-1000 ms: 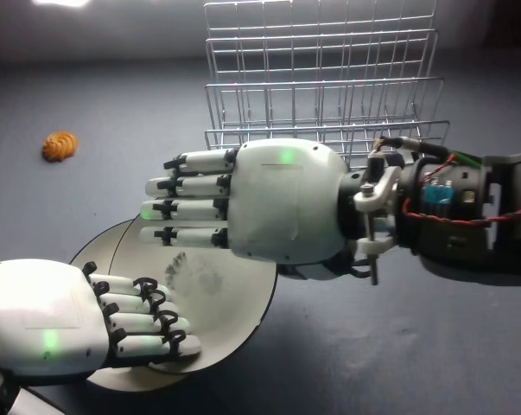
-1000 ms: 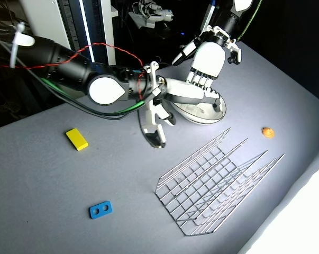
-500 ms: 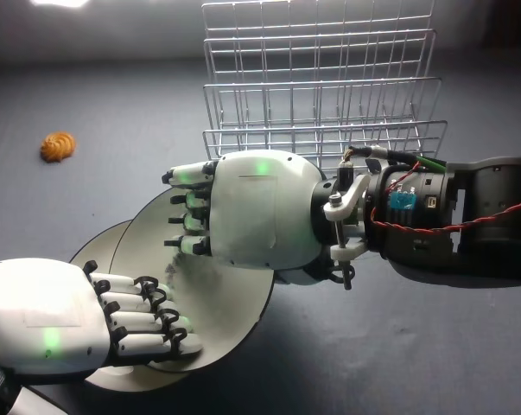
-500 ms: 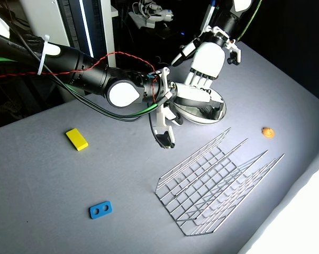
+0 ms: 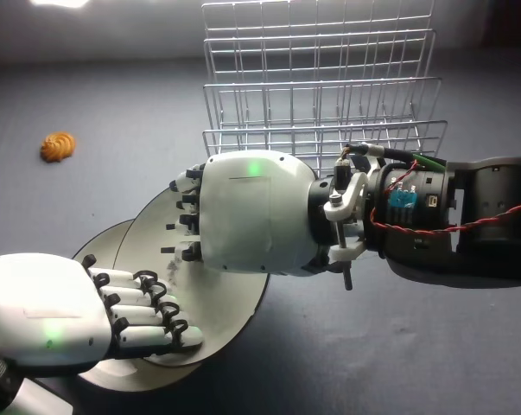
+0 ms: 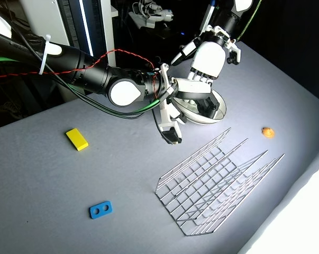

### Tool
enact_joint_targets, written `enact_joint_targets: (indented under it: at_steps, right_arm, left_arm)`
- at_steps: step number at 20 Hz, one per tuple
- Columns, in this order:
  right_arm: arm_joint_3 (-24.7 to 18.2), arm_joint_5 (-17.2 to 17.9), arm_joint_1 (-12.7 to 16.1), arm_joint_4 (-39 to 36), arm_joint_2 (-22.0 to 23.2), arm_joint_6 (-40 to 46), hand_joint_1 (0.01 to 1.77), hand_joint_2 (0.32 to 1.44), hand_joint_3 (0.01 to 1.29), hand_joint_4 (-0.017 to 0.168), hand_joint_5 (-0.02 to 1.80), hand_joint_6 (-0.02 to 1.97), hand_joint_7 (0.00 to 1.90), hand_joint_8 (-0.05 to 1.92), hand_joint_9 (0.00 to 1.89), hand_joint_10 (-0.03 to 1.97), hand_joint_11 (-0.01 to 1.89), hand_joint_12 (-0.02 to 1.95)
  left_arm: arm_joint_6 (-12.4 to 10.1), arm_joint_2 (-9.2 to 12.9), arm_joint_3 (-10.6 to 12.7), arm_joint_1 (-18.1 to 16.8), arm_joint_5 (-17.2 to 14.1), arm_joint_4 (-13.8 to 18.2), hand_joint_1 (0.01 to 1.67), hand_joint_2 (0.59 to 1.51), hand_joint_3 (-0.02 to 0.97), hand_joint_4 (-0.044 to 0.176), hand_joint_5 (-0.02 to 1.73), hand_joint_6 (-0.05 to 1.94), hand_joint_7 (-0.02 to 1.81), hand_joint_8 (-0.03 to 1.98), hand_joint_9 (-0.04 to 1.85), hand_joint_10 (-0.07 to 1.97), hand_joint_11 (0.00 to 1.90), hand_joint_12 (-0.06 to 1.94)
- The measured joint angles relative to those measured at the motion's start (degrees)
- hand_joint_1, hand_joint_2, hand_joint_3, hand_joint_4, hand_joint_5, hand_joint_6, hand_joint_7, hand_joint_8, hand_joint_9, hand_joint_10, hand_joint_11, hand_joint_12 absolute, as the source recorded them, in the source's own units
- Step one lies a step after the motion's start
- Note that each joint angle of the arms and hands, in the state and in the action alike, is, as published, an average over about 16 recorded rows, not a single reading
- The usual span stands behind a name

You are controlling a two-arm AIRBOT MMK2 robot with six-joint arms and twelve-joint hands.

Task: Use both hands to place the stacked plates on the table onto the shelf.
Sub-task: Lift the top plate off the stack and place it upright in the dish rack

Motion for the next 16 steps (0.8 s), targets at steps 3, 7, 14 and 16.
enact_joint_targets:
  at_steps: [3, 7, 14, 16]
  right_arm:
    - [-0.17, 0.35, 0.18, 0.88, -0.02, 0.1, 1.15, 0.97, 0.02, -0.011, 0.76, 0.41, 0.85, 0.68, 0.96, 0.67, 0.72, 1.16]
    - [-0.79, 0.46, 0.58, 2.35, 0.16, 0.4, 1.17, 0.95, 0.01, -0.007, 0.8, 0.54, 0.9, 0.86, 1.02, 0.74, 0.79, 1.15]
    - [-3.39, 0.42, 2.0, 5.47, 1.53, 0.89, 1.17, 0.97, 0.01, 0.005, 0.84, 0.77, 0.97, 0.99, 1.06, 0.63, 0.8, 1.23]
    - [-4.55, 0.44, 2.47, 6.46, 2.23, 1.01, 1.18, 0.98, 0.01, 0.006, 0.85, 0.82, 0.98, 1.01, 1.06, 0.68, 0.8, 1.24]
  left_arm:
    - [0.01, 0.01, 1.04, -0.67, -0.48, -0.34, 0.02, 1.117, 0.016, -0.002, -0.02, -0.02, 0.01, 0.01, 0.02, 0.01, 0.01, 0.0]
    - [0.04, 0.12, 3.02, -2.19, -0.85, -0.5, 0.02, 1.106, 0.016, 0.001, -0.01, -0.01, 0.01, 0.01, 0.02, 0.01, 0.01, 0.0]
    - [0.07, 0.77, 6.95, -5.49, -0.85, -0.2, 0.02, 1.087, 0.016, 0.004, 0.01, 0.01, 0.02, 0.02, 0.02, 0.01, 0.01, 0.0]
    - [0.08, 1.06, 7.98, -6.42, -0.43, -0.15, 0.02, 1.088, 0.016, 0.003, 0.02, 0.01, 0.02, 0.02, 0.02, 0.01, 0.01, 0.0]
